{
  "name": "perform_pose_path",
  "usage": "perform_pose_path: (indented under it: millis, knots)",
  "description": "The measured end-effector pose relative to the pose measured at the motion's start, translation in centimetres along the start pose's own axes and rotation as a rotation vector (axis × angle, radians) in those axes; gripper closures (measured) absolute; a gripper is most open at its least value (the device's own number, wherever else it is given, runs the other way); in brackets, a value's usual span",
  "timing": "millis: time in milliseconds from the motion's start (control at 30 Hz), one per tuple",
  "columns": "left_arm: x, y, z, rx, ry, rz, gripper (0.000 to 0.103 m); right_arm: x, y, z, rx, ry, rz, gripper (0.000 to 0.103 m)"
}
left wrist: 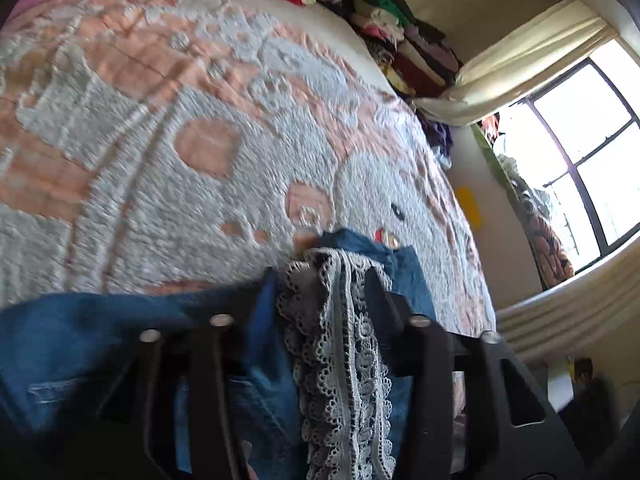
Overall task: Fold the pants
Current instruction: 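Fold the lace hem over onto the pants with both grippers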
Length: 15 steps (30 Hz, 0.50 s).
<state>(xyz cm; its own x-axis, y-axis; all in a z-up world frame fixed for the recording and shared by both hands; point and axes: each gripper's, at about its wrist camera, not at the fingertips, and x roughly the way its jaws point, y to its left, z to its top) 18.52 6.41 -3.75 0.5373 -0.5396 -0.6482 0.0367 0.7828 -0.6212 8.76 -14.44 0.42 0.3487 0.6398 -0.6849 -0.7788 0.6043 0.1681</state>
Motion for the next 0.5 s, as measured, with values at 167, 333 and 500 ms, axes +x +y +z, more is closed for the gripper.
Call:
perform_pose_path:
  millis: [167,333,500]
  knots:
    - [2.0,-0.4,0.0,0.005,0.038,0.077,0.071,-0.9,-7.1,1.2,0.133,-0.028,-0.150,0.053]
    - [1.3,-2.5,-0.3,0.103,-0.011,0.110,0.092,1.6,-9.4,2.0,0.129,0.015,-0.201,0.052]
    - [1.9,-2.2,-0.4,0.165,-0.016,0.213,0.089,5.9,-11.0,1.9,0.092,0.131,-0.283,0.053]
